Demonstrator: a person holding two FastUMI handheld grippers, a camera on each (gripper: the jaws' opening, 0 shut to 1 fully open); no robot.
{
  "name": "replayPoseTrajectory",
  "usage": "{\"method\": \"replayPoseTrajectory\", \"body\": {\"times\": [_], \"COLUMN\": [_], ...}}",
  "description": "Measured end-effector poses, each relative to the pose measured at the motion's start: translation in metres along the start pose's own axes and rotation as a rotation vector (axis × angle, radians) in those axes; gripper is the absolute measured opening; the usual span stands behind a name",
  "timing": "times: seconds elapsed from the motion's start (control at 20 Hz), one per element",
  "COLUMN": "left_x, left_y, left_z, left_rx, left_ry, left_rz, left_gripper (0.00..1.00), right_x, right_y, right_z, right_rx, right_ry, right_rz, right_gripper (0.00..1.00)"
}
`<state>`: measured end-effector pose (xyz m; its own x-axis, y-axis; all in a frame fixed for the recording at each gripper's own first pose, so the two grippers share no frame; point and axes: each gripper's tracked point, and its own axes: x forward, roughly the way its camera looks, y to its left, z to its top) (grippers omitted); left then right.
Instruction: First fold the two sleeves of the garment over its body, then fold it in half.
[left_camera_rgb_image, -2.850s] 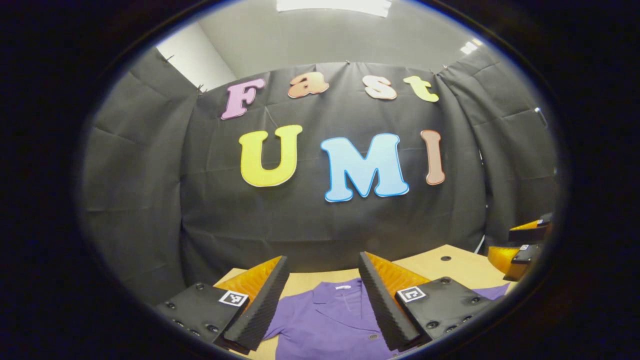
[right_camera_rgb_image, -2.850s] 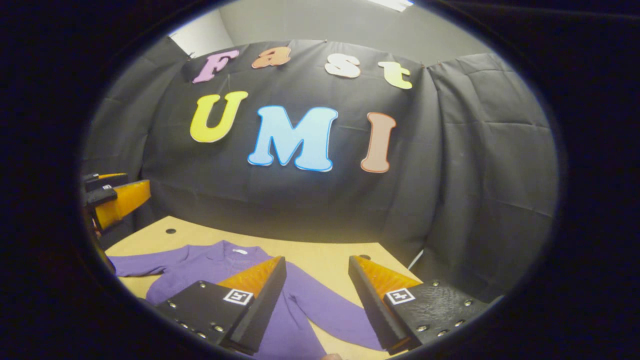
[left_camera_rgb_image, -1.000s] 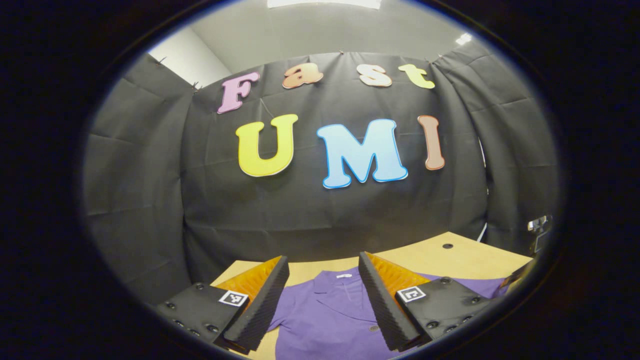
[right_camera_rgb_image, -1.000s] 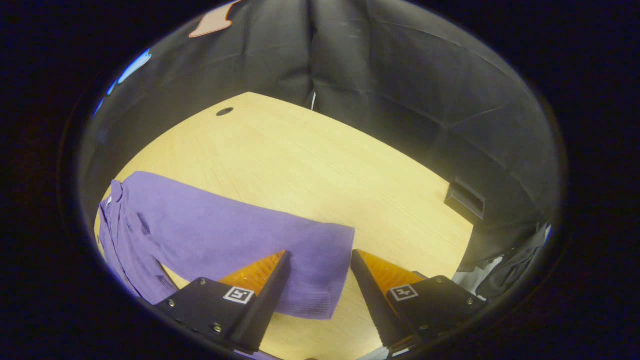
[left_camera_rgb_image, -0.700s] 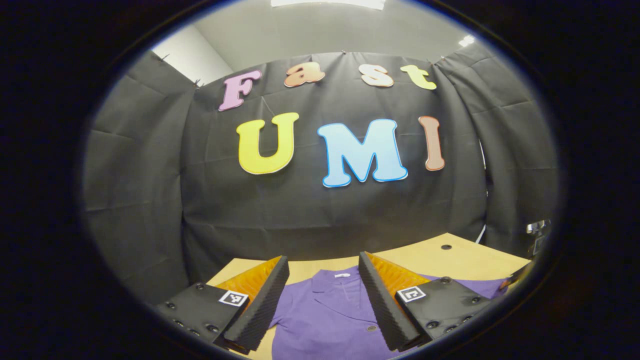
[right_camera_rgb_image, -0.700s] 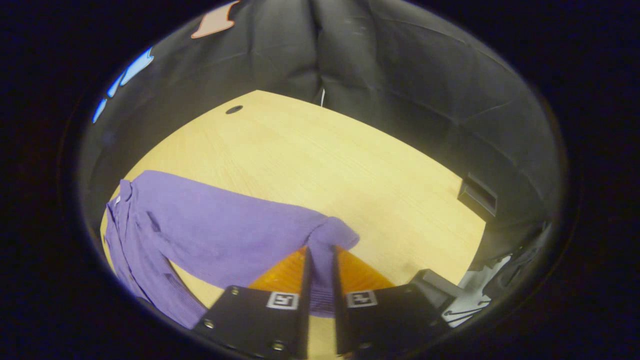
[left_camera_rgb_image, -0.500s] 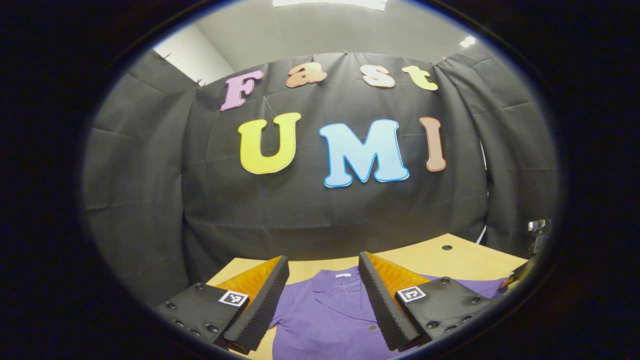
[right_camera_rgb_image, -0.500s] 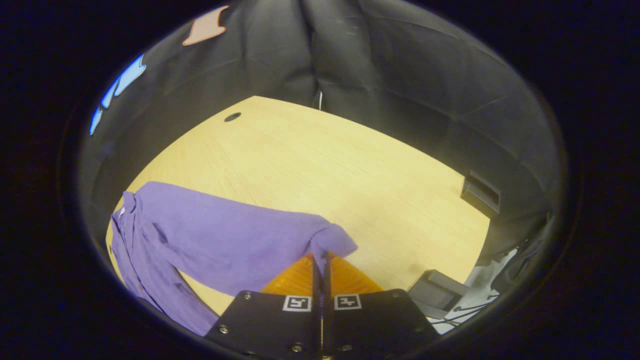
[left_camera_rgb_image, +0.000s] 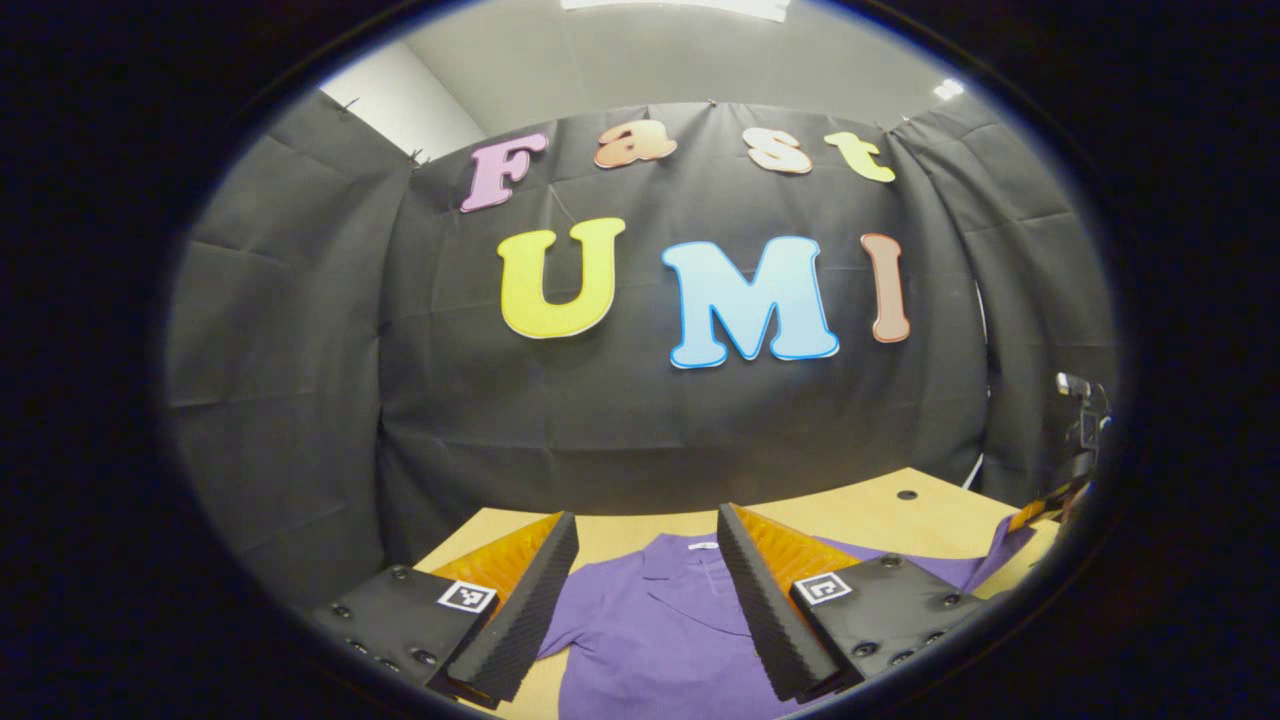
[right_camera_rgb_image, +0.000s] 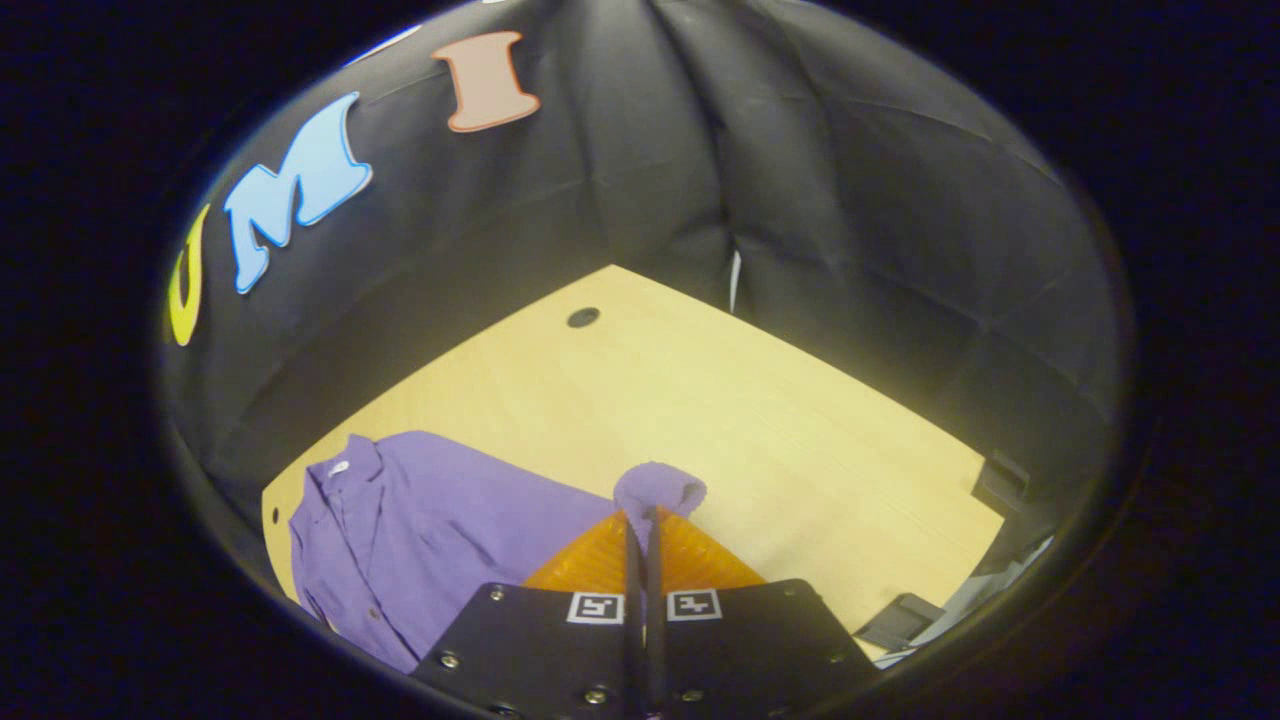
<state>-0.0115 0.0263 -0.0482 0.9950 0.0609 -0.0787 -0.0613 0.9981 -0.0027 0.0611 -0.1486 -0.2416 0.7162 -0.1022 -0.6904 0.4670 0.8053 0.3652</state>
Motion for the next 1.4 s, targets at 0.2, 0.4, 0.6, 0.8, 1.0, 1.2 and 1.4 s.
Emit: {"method": "replayPoseTrajectory", "body": {"times": [0.2,0.4,0.6,0.8,1.0,1.2,1.4], "left_x": [0.0,-0.002,-0.003,-0.007,-0.02,-0.042,-0.066], "left_y": [0.023,0.049,0.075,0.105,0.14,0.17,0.194], "left_z": [-0.004,-0.018,-0.035,-0.051,-0.068,-0.076,-0.083], "left_rx": [-0.012,-0.032,-0.041,-0.057,-0.077,-0.082,-0.081], "left_ry": [-0.001,0.02,0.051,0.078,0.1,0.108,0.123], "left_rz": [0.034,0.077,0.121,0.179,0.256,0.336,0.403], "left_gripper": [0.96,0.96,0.89,0.96,0.96,0.93,0.96], "right_x": [-0.009,-0.007,-0.006,-0.003,-0.001,-0.001,-0.003], "right_y": [0.053,0.117,0.191,0.269,0.339,0.393,0.439], "right_z": [0.021,0.053,0.075,0.067,0.038,0.008,-0.033], "right_rx": [-0.058,-0.121,-0.219,-0.324,-0.412,-0.482,-0.539], "right_ry": [-0.036,-0.089,-0.137,-0.147,-0.125,-0.104,-0.061], "right_rz": [0.081,0.164,0.254,0.363,0.454,0.522,0.576], "right_gripper": [0.01,0.01,0.01,0.01,0.01,0.01,0.01]}}
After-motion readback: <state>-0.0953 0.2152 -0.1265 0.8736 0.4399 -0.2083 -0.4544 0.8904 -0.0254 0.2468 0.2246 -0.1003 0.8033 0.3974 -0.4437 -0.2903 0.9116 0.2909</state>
